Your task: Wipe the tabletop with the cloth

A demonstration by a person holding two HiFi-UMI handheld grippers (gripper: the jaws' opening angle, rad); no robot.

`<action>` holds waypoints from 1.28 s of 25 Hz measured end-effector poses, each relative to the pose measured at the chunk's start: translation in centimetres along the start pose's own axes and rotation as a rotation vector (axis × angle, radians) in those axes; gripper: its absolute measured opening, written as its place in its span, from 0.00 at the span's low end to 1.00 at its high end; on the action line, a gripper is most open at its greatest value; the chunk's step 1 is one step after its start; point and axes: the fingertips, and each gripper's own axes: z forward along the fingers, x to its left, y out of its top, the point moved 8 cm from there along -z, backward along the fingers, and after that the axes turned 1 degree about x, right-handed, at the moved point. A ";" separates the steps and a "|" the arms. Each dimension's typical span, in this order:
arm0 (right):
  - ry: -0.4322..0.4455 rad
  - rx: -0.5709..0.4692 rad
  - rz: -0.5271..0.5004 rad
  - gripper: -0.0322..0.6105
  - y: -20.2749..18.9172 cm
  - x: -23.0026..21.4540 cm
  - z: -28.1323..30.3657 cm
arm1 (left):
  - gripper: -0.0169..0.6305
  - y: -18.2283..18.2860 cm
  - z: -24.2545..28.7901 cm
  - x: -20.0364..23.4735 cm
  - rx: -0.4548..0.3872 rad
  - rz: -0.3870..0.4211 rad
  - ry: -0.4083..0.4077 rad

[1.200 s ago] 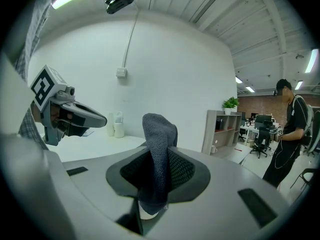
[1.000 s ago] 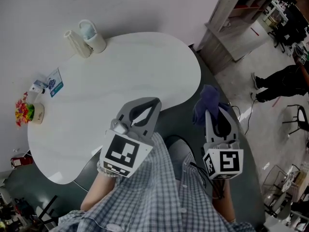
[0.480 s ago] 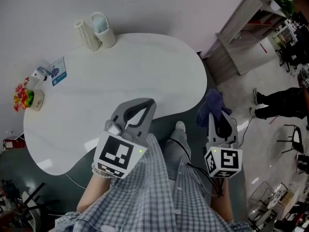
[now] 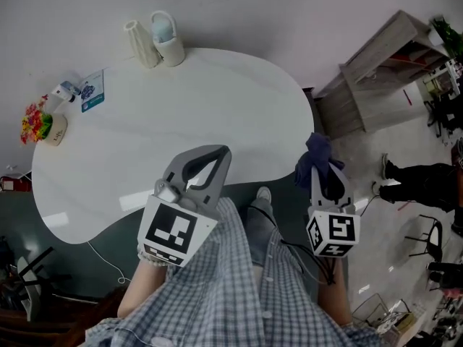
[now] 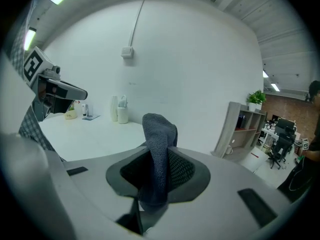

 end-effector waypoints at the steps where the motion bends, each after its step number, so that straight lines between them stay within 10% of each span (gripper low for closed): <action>1: 0.012 0.007 -0.008 0.18 0.0 -0.5 0.6 | 0.03 0.1 0.3 0.1 0.001 -0.008 0.014; 32: 0.340 0.189 -0.275 0.18 -4.3 -9.7 16.2 | 0.03 -0.1 3.5 -2.9 0.079 -0.231 0.465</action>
